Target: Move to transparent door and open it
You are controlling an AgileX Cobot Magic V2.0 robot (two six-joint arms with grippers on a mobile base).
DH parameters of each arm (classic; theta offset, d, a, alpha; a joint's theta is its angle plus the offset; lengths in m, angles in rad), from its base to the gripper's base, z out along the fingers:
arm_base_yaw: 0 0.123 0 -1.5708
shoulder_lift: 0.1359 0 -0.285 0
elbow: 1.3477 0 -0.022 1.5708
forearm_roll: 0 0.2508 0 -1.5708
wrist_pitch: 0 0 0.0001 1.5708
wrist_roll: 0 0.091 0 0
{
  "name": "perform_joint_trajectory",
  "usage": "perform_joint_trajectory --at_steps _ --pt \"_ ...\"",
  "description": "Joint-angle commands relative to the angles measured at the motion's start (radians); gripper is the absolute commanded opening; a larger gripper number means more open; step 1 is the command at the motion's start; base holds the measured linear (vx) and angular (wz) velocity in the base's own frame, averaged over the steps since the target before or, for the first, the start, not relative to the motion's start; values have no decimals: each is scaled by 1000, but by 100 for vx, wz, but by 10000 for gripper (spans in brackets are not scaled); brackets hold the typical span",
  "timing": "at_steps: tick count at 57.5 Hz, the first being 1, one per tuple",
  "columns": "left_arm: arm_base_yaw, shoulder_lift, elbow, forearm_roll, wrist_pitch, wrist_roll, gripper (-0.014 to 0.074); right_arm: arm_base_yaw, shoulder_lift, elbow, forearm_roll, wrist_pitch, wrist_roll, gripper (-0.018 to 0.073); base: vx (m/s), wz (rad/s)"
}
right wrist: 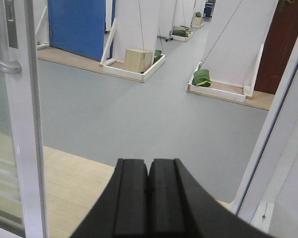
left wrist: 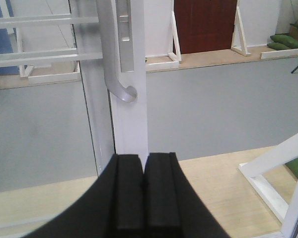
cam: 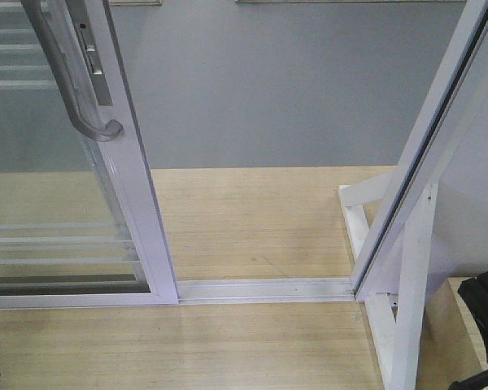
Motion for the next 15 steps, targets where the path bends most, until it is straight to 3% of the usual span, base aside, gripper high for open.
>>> perform_joint_trajectory --at_steps 1,15 --pt "-1 -12 23 -2 -78 -1 0 -17 -14 15 -8 -79 -2 0 0 0" --pt "-1 -12 23 -2 -78 -1 0 -162 -14 15 -8 -79 -2 0 0 0"
